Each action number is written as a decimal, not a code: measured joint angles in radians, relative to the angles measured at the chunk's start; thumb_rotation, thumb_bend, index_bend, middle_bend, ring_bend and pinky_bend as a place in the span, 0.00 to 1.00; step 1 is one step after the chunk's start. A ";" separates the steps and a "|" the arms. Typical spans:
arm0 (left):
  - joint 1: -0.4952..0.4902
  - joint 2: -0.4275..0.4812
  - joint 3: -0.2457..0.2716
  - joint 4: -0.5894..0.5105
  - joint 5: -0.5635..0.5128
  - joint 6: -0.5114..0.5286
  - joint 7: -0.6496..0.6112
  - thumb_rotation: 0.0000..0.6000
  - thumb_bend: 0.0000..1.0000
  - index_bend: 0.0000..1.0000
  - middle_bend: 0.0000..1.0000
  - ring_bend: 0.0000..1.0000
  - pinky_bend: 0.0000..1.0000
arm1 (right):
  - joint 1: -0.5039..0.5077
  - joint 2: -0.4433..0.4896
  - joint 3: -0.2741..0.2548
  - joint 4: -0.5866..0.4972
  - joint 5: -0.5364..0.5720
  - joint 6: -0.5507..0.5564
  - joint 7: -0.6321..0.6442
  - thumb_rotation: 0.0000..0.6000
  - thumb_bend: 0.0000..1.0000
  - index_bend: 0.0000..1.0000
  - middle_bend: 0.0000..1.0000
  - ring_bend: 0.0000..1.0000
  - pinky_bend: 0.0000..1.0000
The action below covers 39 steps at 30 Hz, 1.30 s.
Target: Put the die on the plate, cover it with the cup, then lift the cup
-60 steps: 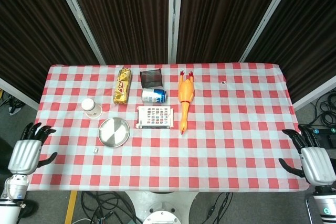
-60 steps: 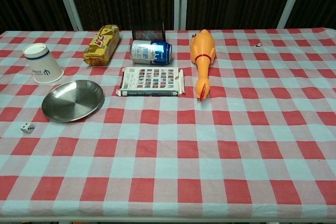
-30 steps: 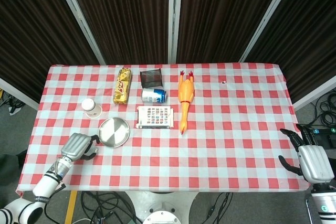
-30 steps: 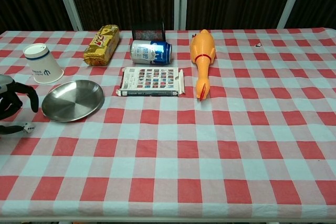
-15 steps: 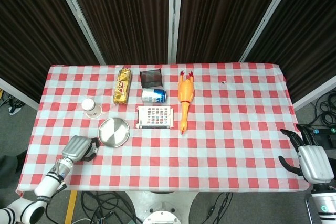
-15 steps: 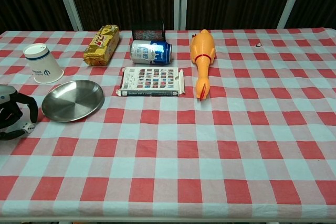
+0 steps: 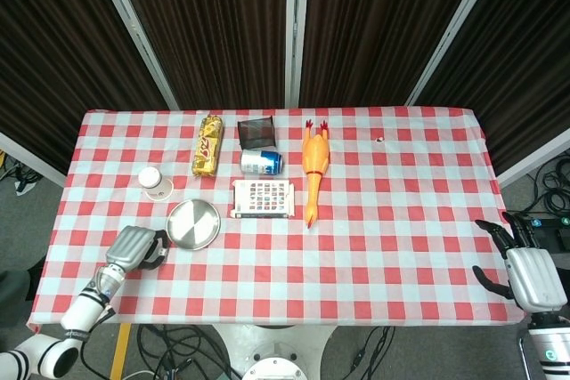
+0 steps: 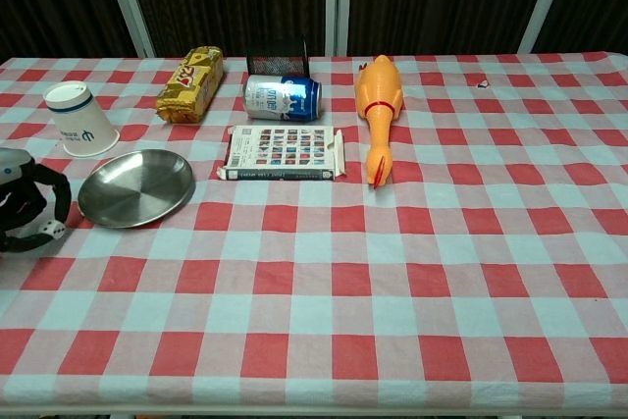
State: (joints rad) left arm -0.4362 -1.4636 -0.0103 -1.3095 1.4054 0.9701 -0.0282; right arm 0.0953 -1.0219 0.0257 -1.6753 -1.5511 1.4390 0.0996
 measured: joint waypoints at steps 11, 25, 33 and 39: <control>-0.100 -0.060 -0.074 0.028 -0.016 -0.044 0.020 1.00 0.37 0.53 0.81 0.77 0.85 | -0.005 -0.002 -0.003 0.021 0.002 0.004 0.022 1.00 0.19 0.18 0.24 0.00 0.01; -0.131 -0.126 -0.117 0.072 -0.112 -0.037 0.104 1.00 0.18 0.27 0.76 0.75 0.85 | -0.009 0.003 -0.001 0.018 0.007 0.008 0.021 1.00 0.20 0.18 0.24 0.00 0.01; -0.060 -0.074 -0.159 0.074 -0.196 0.066 0.067 1.00 0.20 0.35 0.62 0.60 0.76 | -0.011 0.003 0.000 0.021 0.001 0.014 0.026 1.00 0.20 0.18 0.24 0.00 0.01; -0.027 -0.044 -0.199 0.100 -0.344 0.028 0.048 1.00 0.19 0.36 0.46 0.43 0.60 | -0.008 0.004 0.000 0.023 0.000 0.010 0.027 1.00 0.20 0.18 0.24 0.00 0.01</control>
State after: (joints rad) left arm -0.4635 -1.5078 -0.2095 -1.2099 1.0618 0.9982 0.0194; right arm 0.0869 -1.0181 0.0256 -1.6519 -1.5508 1.4486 0.1264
